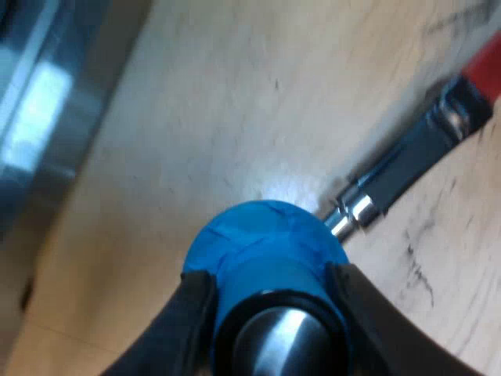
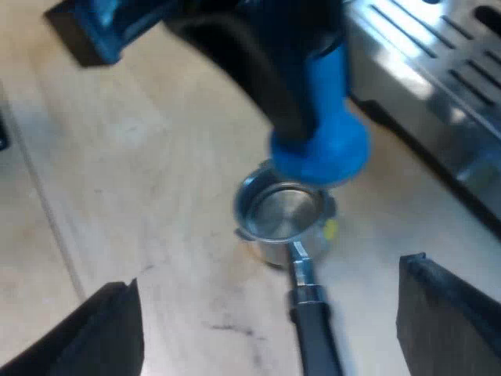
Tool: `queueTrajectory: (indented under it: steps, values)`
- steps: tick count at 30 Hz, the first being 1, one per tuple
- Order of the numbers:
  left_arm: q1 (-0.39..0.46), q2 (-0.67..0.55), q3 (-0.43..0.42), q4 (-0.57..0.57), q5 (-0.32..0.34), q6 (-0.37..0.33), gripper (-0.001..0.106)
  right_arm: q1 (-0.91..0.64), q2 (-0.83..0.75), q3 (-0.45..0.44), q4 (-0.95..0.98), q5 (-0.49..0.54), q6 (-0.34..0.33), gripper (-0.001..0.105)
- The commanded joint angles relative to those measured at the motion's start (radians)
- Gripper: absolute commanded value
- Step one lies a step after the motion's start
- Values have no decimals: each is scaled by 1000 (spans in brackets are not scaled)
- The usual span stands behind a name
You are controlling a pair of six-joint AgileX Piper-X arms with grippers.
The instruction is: Grind coffee beans and then tamp
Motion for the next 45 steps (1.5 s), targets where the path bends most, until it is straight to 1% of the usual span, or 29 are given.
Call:
queueTrajectory:
  steps: [1, 7, 10, 12, 14, 23, 24, 25, 28, 32, 35, 37, 42, 45]
  values:
    - [-5, -40, -14, 23, -18, -10, 0, 2, -3, -3, -15, -47, -2, 69]
    - [-5, -116, -14, 58, -68, -10, 0, 2, -3, -3, -15, -46, -2, 69]
    - [-5, -156, -14, 62, -68, -18, 0, 2, -3, -3, -28, -46, -2, 69]
    - [-5, -185, -14, 62, -68, -47, 0, 2, -3, -3, -47, -46, -2, 69]
    - [-5, -198, -14, 64, -68, -60, 0, 2, -3, -3, -60, -46, -2, 69]
    - [2, -238, -14, 108, -70, -62, 0, 2, -3, -3, -97, -46, -2, 69]
    - [34, -241, -14, 116, -70, -77, 0, 2, -3, -3, -97, -46, -2, 69]
    - [114, -241, -14, 116, -64, -84, 0, 2, -3, -3, -97, -46, -2, 69]
    - [184, -241, -14, 116, -59, -84, 0, 2, -3, -3, -97, -46, -2, 69]
    - [220, -237, -14, 116, -51, -84, 0, 2, -3, -3, -97, -46, -2, 69]
    - [295, -210, -14, 118, -49, -84, 0, 2, -3, -3, -97, -45, -2, 69]
    - [323, -185, -14, 121, -49, -84, 0, 2, -3, -3, -97, -42, -2, 69]
    - [369, -111, -14, 138, -55, -75, 0, 2, -3, -3, -97, -42, -2, 69]
    - [373, -70, -14, 155, -55, -67, 0, 2, -3, -3, -97, -42, -2, 69]
